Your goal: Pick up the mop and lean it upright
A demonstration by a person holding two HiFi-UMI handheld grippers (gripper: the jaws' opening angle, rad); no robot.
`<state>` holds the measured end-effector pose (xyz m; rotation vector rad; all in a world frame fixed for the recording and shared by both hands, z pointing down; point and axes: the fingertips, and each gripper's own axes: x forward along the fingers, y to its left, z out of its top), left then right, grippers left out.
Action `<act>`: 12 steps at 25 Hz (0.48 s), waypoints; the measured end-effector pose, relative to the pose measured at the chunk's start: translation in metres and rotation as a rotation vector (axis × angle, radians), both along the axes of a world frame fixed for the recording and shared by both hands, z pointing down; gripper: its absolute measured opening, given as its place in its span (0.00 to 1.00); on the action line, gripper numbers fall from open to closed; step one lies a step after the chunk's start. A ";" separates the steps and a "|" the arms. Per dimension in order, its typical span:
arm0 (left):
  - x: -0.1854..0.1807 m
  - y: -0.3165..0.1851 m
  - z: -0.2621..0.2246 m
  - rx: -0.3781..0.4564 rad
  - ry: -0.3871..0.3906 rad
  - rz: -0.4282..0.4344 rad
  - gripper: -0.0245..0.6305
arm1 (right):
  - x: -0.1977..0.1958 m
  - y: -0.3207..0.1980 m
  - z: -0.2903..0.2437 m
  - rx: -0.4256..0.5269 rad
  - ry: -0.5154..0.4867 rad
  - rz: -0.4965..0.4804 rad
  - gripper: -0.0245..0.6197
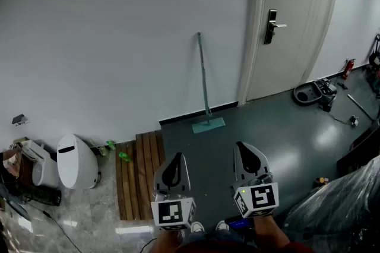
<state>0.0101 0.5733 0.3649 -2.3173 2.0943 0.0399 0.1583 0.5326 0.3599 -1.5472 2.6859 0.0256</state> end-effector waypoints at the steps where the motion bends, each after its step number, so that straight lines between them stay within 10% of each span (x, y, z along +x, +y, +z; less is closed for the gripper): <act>1: -0.002 0.002 -0.002 0.005 -0.002 0.003 0.06 | -0.003 0.002 -0.001 0.001 0.000 0.002 0.06; 12: -0.033 0.009 -0.001 0.004 0.003 0.016 0.06 | -0.035 0.010 -0.001 0.001 0.002 0.017 0.06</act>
